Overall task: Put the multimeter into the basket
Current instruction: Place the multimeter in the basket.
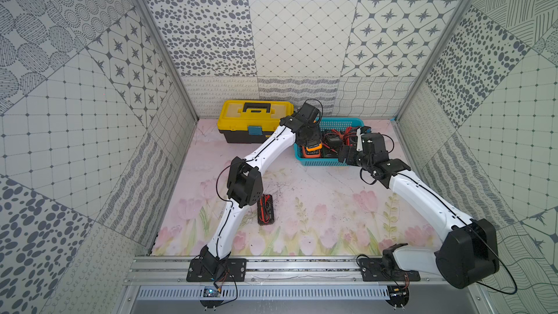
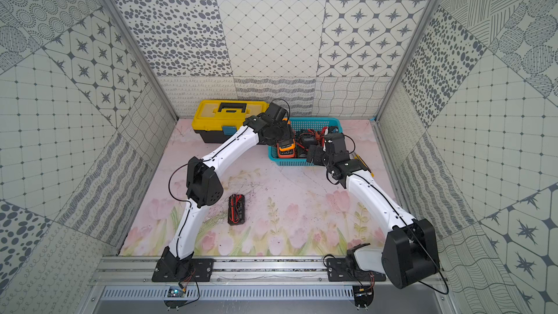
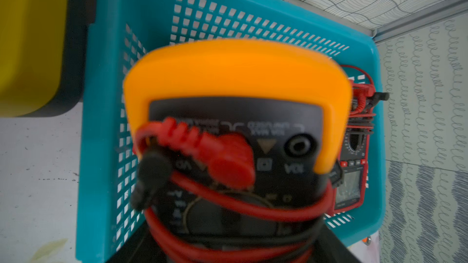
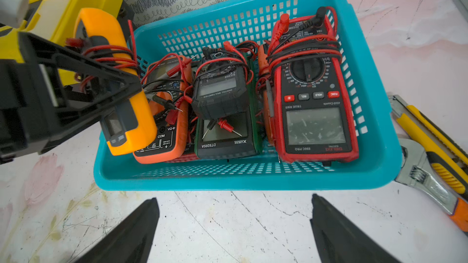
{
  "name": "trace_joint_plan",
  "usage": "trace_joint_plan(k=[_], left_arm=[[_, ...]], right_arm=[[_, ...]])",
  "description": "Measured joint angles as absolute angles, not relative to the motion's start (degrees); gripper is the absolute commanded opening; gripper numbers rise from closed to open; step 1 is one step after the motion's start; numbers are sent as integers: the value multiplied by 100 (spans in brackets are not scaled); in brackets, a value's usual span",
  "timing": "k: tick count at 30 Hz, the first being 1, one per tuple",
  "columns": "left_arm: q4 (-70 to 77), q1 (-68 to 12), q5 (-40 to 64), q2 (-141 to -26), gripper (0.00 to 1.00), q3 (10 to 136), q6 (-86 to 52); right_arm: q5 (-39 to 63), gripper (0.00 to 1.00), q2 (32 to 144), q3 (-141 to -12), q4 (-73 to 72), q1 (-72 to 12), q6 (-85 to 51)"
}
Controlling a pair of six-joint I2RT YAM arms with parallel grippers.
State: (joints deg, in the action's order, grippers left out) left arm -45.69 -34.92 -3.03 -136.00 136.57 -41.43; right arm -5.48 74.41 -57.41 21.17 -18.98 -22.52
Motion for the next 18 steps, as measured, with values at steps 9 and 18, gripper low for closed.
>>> trace_joint_plan(k=[9, 18], left_arm=[[-5083, -3555, -624, -14040, 1, 14197, -3946], [-5487, -3616, -967, -14363, 7, 14636, -3789]], right_arm=[[-541, 98, 7354, -5730, 2110, -1905, -2255], [-517, 98, 7356, -5730, 2115, -1907, -2257]])
